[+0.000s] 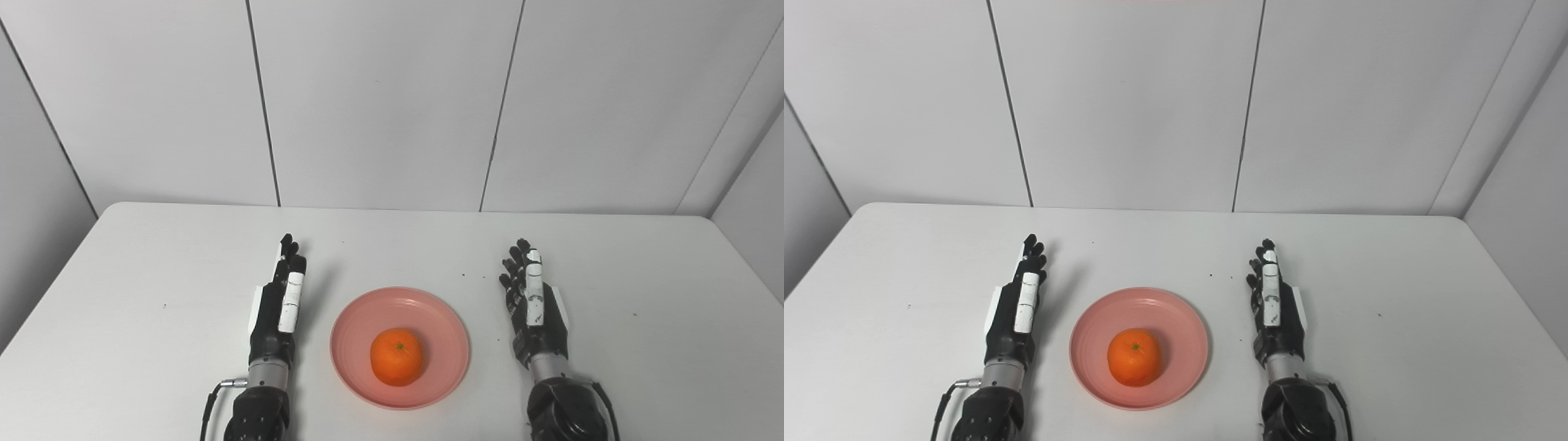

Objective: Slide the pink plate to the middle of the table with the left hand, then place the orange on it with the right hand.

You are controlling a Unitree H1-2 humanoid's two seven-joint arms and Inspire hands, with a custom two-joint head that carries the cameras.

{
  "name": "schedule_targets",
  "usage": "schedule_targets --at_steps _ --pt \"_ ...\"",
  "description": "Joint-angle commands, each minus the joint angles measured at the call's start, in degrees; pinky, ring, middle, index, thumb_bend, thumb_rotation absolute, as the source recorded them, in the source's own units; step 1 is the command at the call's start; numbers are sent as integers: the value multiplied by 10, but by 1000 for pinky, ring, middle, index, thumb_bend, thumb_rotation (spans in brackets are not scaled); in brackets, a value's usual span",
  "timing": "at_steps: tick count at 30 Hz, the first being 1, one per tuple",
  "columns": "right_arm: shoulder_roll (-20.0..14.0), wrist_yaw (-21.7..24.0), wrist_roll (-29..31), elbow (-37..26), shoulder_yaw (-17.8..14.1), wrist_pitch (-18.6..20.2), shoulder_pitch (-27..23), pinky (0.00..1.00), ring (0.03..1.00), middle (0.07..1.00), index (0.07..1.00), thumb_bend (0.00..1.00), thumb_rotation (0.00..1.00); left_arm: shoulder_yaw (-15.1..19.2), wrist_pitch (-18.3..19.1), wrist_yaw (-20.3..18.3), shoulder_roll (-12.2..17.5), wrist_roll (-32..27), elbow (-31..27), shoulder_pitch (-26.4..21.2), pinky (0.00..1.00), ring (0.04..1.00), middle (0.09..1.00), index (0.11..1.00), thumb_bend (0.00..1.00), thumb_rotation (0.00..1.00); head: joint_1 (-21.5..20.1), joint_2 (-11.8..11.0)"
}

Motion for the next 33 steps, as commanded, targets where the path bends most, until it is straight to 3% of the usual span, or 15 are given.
schedule_targets --at_steps 1,11,15,18,26,33 --pt "3 -2 9 15 -6 17 14 1000 1000 1000 1000 918 1000 0 1 1 -3 -3 -8 -1 1000 1000 1000 1000 870 992 1 -1" --pt "7 -4 16 9 -11 7 17 1000 1000 1000 1000 919 1000 7 14 -2 -5 -18 -11 0 1000 1000 1000 1000 852 1000 0 -1" --pt "7 1 15 10 -9 -8 22 1000 1000 1000 1000 910 1000 12 14 -10 -8 -43 -13 2 1000 1000 1000 1000 931 1000 -1 -1" --pt "7 5 11 2 -3 -22 30 1000 1000 1000 999 915 1000 19 39 -15 -15 -68 -37 8 1000 1000 1000 1000 987 1000 -2 1" --pt "5 17 26 -114 8 -3 67 1000 1000 1000 1000 906 1000 2 149 -27 -9 -84 -202 54 1000 1000 1000 1000 982 1000 1 5" --pt "10 4 47 -267 15 73 136 1000 1000 990 970 904 1000 1 232 -55 15 -125 -366 138 1000 1000 1000 1000 987 1000 2 22"
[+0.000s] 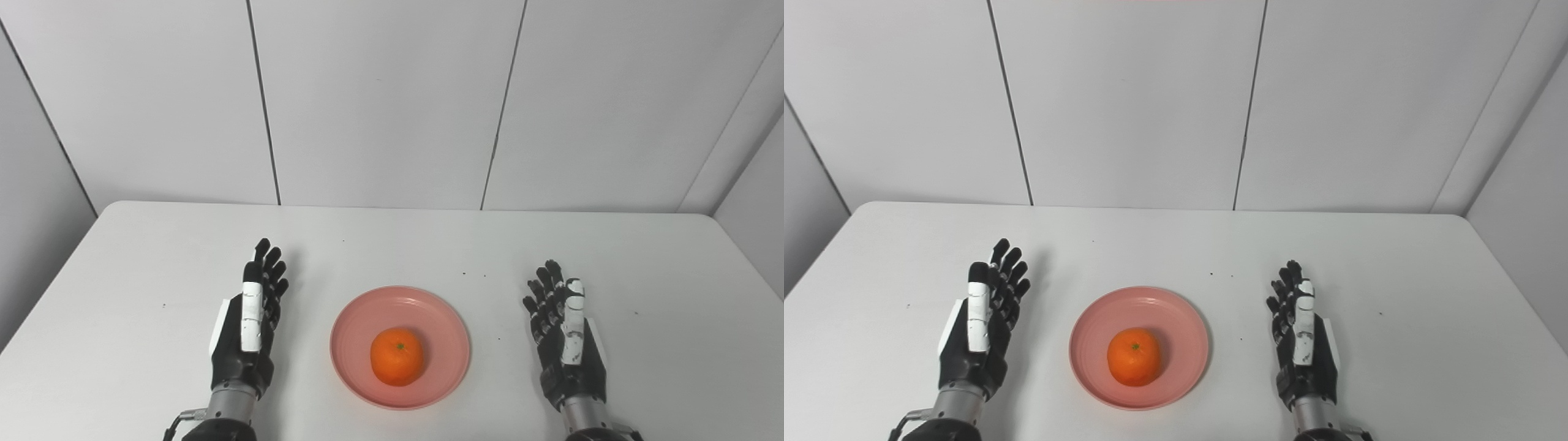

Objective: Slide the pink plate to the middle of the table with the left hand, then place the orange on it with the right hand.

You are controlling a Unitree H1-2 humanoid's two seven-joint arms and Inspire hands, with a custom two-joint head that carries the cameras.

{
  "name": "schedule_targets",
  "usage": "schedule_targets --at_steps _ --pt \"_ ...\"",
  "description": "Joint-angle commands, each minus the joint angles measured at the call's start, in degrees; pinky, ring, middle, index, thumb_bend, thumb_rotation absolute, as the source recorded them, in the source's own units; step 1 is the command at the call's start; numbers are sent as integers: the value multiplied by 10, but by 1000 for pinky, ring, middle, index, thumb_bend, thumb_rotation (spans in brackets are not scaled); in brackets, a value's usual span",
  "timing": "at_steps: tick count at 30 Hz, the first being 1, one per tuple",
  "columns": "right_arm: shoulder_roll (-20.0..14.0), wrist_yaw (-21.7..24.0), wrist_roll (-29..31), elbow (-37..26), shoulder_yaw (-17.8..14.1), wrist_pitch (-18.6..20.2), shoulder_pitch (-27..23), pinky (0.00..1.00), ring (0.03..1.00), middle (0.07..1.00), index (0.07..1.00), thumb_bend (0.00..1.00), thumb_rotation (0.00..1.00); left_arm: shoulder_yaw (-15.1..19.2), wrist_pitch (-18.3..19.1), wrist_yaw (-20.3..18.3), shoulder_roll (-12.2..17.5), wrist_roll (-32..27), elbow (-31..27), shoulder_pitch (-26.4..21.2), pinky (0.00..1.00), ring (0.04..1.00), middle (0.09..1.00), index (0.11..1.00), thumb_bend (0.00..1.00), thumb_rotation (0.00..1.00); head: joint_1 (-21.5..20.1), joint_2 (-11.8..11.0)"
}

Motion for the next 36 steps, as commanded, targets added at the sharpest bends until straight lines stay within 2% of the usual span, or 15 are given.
schedule_targets --at_steps 1,6,10,13,16,17,20,23,26,30,36 --pt "7 -2 10 -44 4 22 5 1000 1000 990 968 901 1000 1 16 -7 4 -14 -37 18 1000 1000 1000 1000 988 1000 2 3" --pt "4 5 25 -98 10 37 63 1000 1000 1000 969 856 1000 11 36 -11 7 -57 -101 92 1000 1000 1000 1000 1000 1000 3 14" --pt "-3 10 31 -124 15 38 110 1000 1000 1000 969 829 1000 13 46 -9 11 -64 -133 143 1000 1000 1000 1000 976 1000 7 20" --pt "-13 23 37 -122 12 19 145 1000 1000 1000 982 815 1000 11 22 -19 22 -61 -128 183 1000 1000 1000 1000 959 1000 8 24" --pt "-21 33 41 -110 5 5 160 1000 1000 1000 992 830 1000 3 -24 -30 29 -31 -103 204 1000 1000 1000 1000 918 1000 9 25" --pt "-22 35 42 -107 3 3 162 1000 1000 1000 994 833 1000 1 -37 -32 29 -22 -95 206 1000 1000 1000 1000 907 1000 9 25" --pt "-26 50 44 -79 -6 -16 159 1000 1000 1000 989 837 1000 0 -132 -32 24 15 -21 197 1000 1000 1000 1000 902 1000 19 26" --pt "-28 60 40 -55 -10 -30 155 1000 1000 1000 981 833 1000 10 -184 -27 17 22 22 188 1000 1000 1000 1000 905 1000 29 26" --pt "-28 70 41 -33 -14 -43 148 1000 1000 999 978 819 1000 20 -203 -19 11 19 37 183 1000 1000 1000 1000 893 1000 44 29" --pt "-37 78 16 0 -13 -71 139 1000 998 993 972 852 1000 23 -215 -10 5 23 51 179 1000 1000 994 1000 899 1000 50 29" --pt "-47 84 6 45 -13 -107 119 1000 972 965 936 873 998 17 -219 -2 -1 39 75 165 1000 984 989 1000 866 1000 48 16"
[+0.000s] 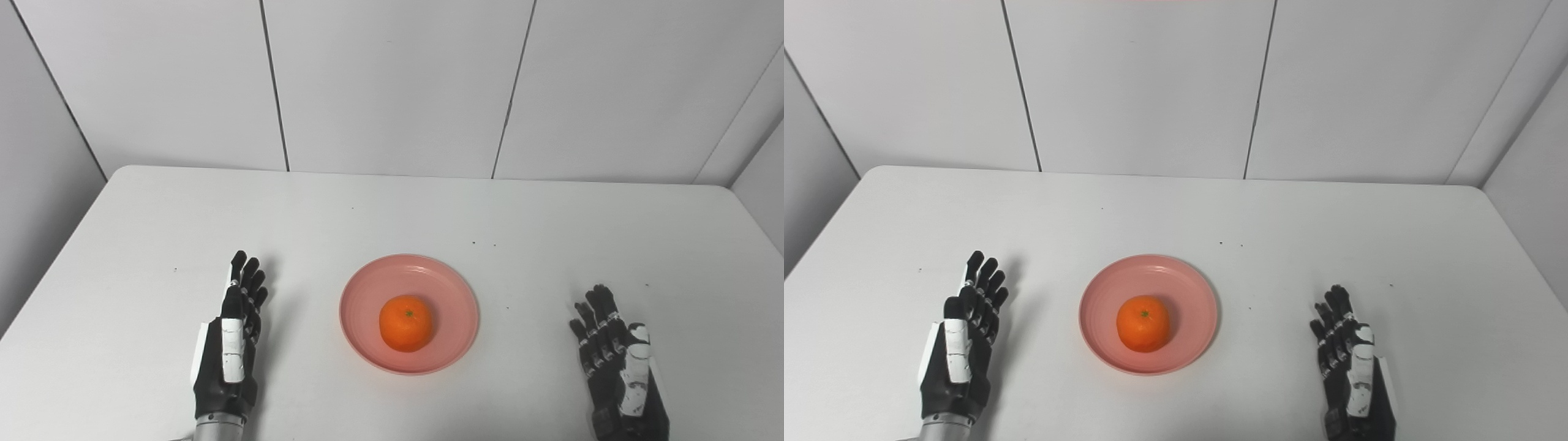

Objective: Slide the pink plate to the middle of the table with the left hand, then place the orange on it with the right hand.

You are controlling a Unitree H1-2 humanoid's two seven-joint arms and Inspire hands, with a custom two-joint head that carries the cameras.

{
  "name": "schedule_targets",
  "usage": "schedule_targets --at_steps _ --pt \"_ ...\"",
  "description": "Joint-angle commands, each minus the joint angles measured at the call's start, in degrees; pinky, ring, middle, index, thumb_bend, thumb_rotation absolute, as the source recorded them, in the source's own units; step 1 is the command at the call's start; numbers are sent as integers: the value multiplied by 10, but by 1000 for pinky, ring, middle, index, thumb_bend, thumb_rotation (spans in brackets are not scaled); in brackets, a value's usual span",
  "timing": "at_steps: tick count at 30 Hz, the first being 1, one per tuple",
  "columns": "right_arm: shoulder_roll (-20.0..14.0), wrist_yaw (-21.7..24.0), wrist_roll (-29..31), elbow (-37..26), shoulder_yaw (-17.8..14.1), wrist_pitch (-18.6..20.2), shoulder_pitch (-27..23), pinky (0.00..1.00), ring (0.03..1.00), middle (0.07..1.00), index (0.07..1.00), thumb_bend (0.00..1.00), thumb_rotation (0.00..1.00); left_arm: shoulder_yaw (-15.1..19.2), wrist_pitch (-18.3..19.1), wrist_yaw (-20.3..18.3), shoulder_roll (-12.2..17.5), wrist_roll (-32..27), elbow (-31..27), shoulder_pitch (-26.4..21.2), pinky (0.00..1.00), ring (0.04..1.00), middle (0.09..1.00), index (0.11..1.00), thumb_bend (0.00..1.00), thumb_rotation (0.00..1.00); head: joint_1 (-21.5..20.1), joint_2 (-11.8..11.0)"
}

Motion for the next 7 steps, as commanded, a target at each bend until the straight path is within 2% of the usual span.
schedule_targets --at_steps 1,7 --pt "-7 2 -8 35 -1 -25 5 1000 970 963 934 876 996 2 -30 4 -3 8 -1 50 1000 980 986 1000 860 1000 0 -3" --pt "-11 7 -9 51 1 -47 -2 1000 972 970 940 894 998 -5 -33 1 3 13 8 48 1000 976 985 1000 865 1000 3 -8"
